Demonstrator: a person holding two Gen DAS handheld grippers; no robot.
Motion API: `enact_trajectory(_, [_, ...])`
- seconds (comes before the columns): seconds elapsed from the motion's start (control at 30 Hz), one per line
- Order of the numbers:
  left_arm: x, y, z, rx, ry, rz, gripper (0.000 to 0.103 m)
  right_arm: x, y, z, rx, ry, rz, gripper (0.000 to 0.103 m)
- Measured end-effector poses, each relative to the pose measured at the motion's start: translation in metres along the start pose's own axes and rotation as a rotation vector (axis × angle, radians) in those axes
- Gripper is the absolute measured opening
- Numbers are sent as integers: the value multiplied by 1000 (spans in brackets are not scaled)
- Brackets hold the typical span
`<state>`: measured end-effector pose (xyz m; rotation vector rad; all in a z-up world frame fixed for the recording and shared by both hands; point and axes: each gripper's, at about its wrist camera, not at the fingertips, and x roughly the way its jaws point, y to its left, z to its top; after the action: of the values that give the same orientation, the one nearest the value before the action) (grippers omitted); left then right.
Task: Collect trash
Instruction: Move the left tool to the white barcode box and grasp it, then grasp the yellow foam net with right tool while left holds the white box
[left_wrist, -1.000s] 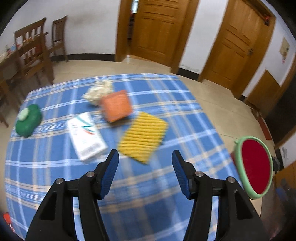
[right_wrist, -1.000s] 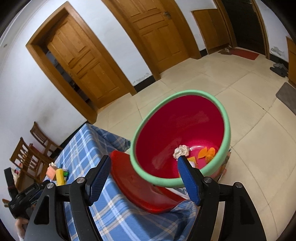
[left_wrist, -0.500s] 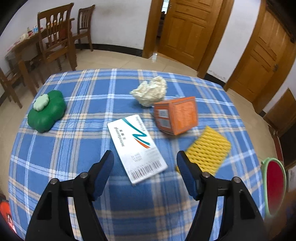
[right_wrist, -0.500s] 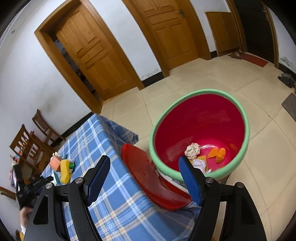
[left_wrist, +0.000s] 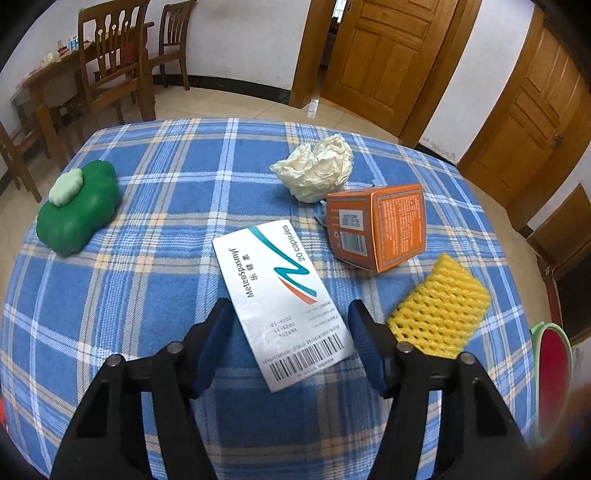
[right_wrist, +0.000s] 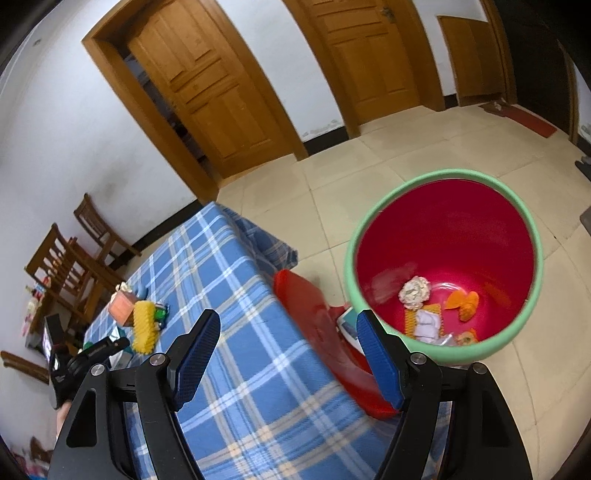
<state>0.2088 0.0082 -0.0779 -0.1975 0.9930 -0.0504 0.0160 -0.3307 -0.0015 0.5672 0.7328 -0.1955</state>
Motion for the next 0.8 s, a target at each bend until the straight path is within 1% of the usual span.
enact_trajectory(0.27, [-17, 11, -4, -18, -15, -48, 64, 27, 37, 5, -68, 66, 44, 77])
enact_trajectory(0.33, [-25, 15, -5, -26, -31, -56, 61, 35, 48, 5, -86, 81, 55, 77])
enact_trajectory(0.4, [-31, 19, -8, -30, -45, -61, 59, 46, 63, 7, -111, 105, 73, 77])
enact_trajectory(0.57, [-38, 29, -15, -47, -50, -86, 58, 71, 97, 3, -180, 159, 115, 77])
enact_trajectory(0.8, [-41, 40, -25, -49, -58, -71, 58, 115, 146, -8, -289, 244, 154, 77])
